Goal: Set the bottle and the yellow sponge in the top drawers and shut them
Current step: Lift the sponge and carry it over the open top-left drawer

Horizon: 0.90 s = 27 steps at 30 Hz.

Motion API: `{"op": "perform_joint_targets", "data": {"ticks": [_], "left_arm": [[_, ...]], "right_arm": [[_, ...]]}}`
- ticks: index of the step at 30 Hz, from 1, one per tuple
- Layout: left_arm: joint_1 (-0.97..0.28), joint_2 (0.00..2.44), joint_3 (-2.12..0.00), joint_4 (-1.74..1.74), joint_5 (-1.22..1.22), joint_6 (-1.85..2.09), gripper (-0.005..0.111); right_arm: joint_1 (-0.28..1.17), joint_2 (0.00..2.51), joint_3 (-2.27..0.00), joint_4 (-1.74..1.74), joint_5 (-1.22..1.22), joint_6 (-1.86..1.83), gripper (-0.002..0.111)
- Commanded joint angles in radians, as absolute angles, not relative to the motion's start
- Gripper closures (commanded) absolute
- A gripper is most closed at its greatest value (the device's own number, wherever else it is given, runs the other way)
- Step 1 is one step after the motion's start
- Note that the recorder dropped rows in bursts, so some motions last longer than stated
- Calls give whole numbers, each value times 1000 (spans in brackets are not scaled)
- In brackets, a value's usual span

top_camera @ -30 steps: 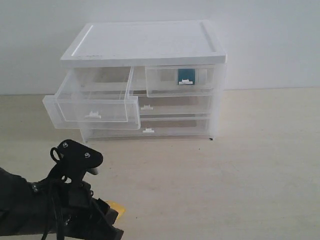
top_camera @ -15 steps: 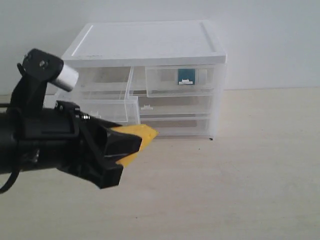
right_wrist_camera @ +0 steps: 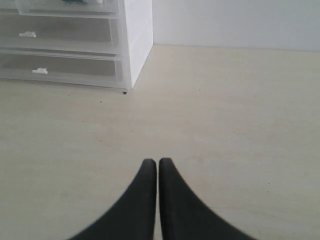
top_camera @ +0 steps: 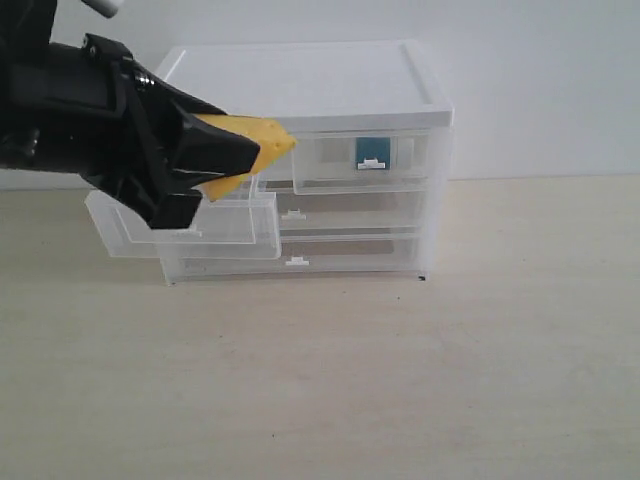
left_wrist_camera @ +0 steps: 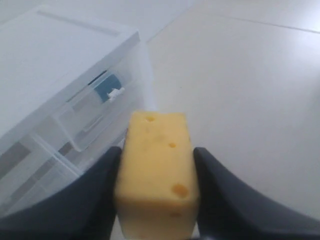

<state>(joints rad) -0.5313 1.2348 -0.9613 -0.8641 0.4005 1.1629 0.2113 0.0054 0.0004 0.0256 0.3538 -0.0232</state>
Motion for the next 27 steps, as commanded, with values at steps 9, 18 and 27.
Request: {"op": "perform_joint_targets", "data": {"ticks": [9,18,27], "left_arm": [[-350,1416,-1211,-496,684,1201,103],[-274,1578,-1363,-509,790,1338,103],[-239,1697,-1411,-594,864,1398,103]], "right_arm": [[209,0,0,18,347,-25,108],[209,0,0,18,347,-25,108],[209,0,0,18,347,-25,108]]}}
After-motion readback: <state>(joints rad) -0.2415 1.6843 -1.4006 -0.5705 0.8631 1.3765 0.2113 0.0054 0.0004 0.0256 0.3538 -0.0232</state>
